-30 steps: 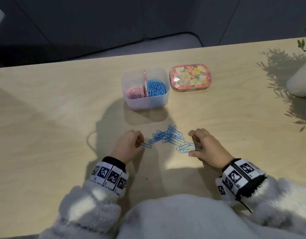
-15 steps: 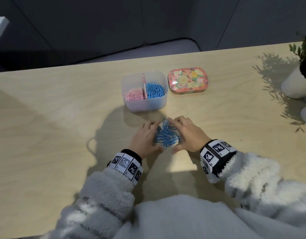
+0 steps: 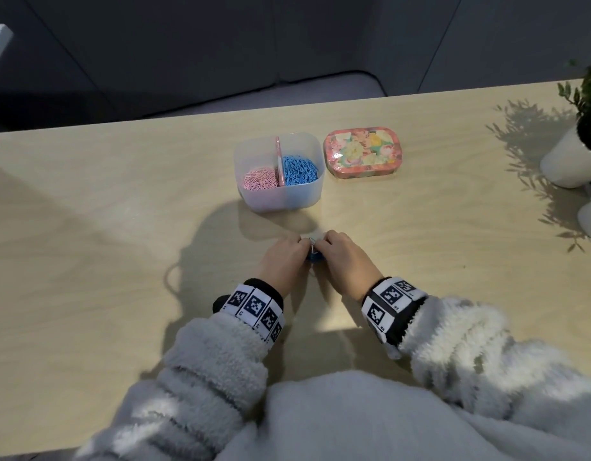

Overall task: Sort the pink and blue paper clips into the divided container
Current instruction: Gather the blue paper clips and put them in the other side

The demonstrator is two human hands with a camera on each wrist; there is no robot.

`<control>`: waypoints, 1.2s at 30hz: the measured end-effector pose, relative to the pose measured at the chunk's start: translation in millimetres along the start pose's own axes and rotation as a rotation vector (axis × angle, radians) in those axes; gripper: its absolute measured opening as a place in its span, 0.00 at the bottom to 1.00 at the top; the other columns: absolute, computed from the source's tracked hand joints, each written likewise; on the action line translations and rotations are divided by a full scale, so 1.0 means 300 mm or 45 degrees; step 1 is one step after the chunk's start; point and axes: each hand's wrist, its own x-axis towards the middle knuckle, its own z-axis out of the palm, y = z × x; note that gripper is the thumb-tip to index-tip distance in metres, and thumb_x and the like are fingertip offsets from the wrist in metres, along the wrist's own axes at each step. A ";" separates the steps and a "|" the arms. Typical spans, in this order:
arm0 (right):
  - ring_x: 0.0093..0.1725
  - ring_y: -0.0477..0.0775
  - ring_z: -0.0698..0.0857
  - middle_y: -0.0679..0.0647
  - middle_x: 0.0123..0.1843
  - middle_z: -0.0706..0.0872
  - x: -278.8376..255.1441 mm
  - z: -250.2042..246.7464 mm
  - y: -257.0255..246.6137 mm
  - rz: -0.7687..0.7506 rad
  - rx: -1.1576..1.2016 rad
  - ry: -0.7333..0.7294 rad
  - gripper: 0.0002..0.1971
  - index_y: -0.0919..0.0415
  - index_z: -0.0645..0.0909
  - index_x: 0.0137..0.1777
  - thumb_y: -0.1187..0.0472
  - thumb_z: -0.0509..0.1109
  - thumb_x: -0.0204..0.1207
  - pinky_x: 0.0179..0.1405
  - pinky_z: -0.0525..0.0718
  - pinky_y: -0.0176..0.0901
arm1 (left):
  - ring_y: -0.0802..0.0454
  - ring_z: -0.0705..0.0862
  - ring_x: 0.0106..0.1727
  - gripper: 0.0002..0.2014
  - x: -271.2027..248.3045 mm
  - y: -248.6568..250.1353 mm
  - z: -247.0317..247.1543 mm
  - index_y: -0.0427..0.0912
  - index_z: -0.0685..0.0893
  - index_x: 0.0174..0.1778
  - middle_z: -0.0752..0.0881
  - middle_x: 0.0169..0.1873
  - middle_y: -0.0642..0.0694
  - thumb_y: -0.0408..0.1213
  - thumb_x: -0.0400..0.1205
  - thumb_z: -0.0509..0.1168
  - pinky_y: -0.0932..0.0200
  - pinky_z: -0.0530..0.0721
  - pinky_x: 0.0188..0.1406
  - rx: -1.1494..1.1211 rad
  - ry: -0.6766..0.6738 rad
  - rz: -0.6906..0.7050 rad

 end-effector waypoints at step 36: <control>0.40 0.53 0.81 0.53 0.35 0.82 0.201 -0.396 0.032 0.237 0.609 0.431 0.10 0.66 0.85 0.40 0.71 0.62 0.75 0.47 0.78 0.43 | 0.36 0.83 0.48 0.07 0.265 -0.035 -0.378 0.34 0.80 0.36 0.84 0.39 0.33 0.34 0.77 0.65 0.52 0.75 0.41 -0.398 0.356 -0.411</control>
